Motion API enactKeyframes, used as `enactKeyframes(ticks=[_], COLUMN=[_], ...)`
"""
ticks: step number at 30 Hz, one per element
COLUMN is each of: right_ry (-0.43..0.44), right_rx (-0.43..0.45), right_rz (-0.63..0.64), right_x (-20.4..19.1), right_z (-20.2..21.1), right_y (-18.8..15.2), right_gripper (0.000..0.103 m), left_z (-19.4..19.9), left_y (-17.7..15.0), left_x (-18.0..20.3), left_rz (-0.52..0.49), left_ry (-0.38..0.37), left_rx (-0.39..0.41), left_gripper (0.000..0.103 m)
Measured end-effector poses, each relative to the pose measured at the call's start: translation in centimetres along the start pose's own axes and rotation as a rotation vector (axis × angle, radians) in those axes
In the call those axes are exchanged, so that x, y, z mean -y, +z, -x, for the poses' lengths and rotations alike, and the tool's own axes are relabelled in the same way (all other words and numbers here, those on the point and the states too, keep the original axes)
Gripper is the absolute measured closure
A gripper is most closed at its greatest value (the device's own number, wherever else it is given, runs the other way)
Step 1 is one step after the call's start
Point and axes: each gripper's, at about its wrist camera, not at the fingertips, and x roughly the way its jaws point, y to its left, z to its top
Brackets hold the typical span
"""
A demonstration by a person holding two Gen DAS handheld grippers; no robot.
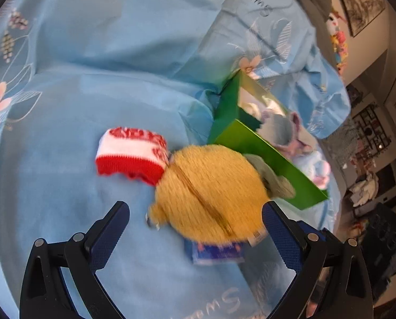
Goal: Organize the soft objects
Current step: 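Move the left gripper to the yellow fuzzy zippered pouch, then grasp the yellow fuzzy pouch with the left gripper and lift it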
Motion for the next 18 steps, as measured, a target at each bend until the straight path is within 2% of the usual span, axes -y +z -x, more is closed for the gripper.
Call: enactKeyframes(ticks=[5, 13, 17, 18], right_ry=[-0.010, -0.036, -0.030, -0.030], right_rx=[-0.024, -0.053, -0.058, -0.056], right_rz=[0.034, 0.072, 0.062, 0.064], right_x=[-0.2, -0.4, 0.0, 0.1], right_z=[-2.6, -5.6, -6.3, -6.3], right_y=[1.2, 2.2, 2.4, 2.5], right_gripper=[0.008, 0.024, 0.028, 0.029], left_z=[-2.2, -4.3, -5.0, -5.0], left_y=[1.1, 1.4, 1.4, 1.5], left_x=[-0.2, -0.5, -0.6, -0.6], left_rz=[-0.018, -0.038, -0.034, -0.033], left_ry=[-0.016, -0.048, -0.040, -0.043], left_rx=[-0.048, -0.078, -0.092, -0.090], left_gripper=[0.003, 0.003, 0.011, 0.015])
